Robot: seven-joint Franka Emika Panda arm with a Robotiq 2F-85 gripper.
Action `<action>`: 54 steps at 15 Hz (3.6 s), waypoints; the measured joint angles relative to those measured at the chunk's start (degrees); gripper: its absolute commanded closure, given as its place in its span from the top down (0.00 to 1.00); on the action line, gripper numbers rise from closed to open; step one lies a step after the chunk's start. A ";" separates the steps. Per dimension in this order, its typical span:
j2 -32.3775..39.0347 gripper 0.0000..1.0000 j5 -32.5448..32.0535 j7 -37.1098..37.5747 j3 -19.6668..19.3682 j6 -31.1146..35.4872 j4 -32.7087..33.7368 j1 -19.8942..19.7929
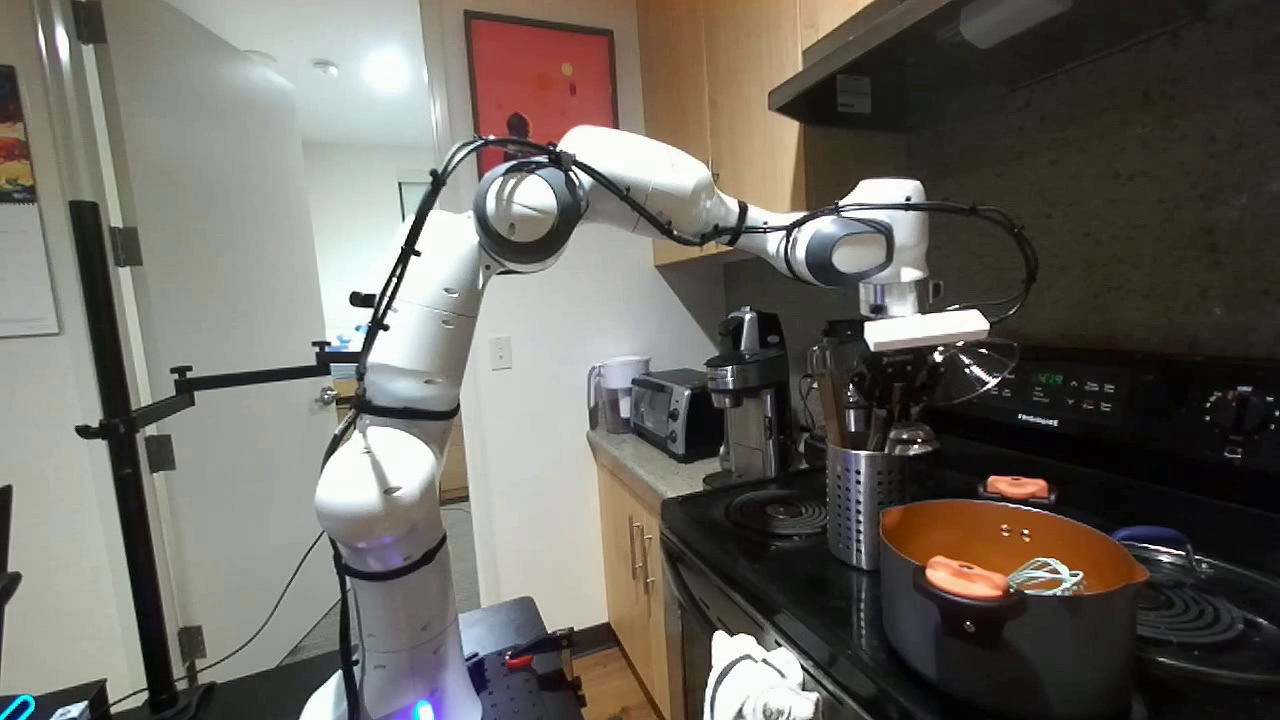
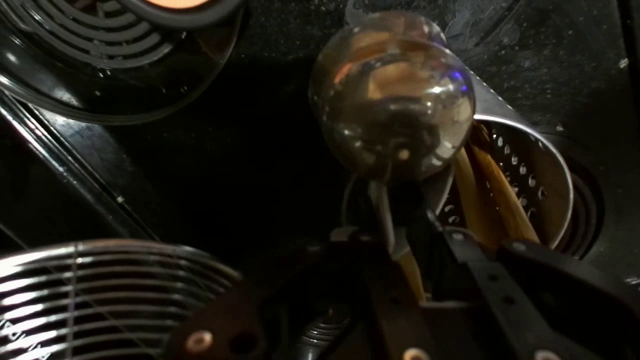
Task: Put the spatula in the pot
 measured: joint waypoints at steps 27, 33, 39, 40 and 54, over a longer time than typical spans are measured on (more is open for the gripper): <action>-13.39 0.01 -2.66 -0.06 0.95 -3.66 2.19 0.65; -19.29 0.01 -2.83 -0.70 0.71 -5.11 2.09 0.98; -24.96 0.01 -3.80 -0.88 -1.47 -6.68 1.14 1.42; -25.80 0.01 -5.36 0.20 -1.99 -6.67 0.75 1.40; -29.87 0.01 -15.24 10.33 -8.81 -10.25 -10.37 0.79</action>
